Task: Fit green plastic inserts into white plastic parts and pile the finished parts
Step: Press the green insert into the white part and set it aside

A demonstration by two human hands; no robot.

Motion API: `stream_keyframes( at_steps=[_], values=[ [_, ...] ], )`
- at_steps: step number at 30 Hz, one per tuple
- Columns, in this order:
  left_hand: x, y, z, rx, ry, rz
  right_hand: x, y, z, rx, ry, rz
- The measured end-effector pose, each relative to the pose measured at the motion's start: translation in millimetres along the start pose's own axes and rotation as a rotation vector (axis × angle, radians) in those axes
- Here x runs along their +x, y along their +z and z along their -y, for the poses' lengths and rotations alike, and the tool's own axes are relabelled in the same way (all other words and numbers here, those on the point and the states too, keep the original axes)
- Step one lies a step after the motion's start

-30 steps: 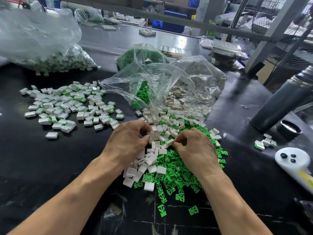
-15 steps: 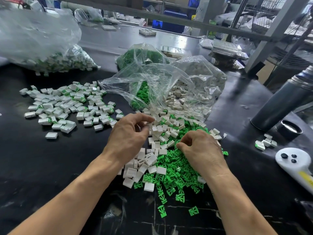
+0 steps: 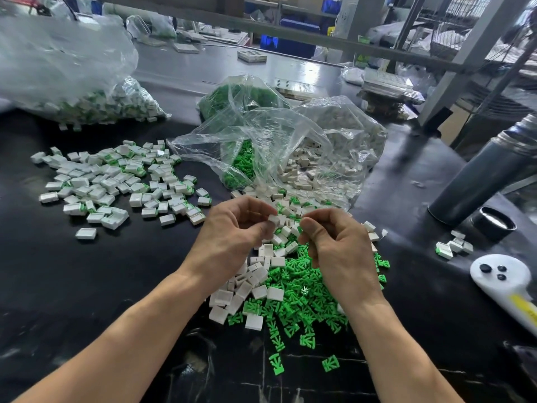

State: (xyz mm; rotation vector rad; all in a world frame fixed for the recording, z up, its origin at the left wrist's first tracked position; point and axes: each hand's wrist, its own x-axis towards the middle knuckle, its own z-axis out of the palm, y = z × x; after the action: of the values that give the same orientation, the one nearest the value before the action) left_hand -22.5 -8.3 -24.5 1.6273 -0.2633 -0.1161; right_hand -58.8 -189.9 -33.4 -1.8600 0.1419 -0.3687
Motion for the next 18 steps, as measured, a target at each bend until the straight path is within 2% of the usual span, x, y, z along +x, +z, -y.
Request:
stream_keyframes(
  at_steps=[6,11,18],
  values=[
    [-3.0,0.8,-3.4,-0.112,0.044,0.022,-2.7,3.0,5.2,0.278,-0.002,0.047],
    [-2.8,-1.4,-6.2,-0.206,0.041,0.017,-3.5,4.2,7.0,0.297,0.008,0.068],
    [1.9,2.2,-1.2,-0.334,-0.088,0.019,-7.2,6.4,9.2,0.264,-0.038,0.056]
  ],
)
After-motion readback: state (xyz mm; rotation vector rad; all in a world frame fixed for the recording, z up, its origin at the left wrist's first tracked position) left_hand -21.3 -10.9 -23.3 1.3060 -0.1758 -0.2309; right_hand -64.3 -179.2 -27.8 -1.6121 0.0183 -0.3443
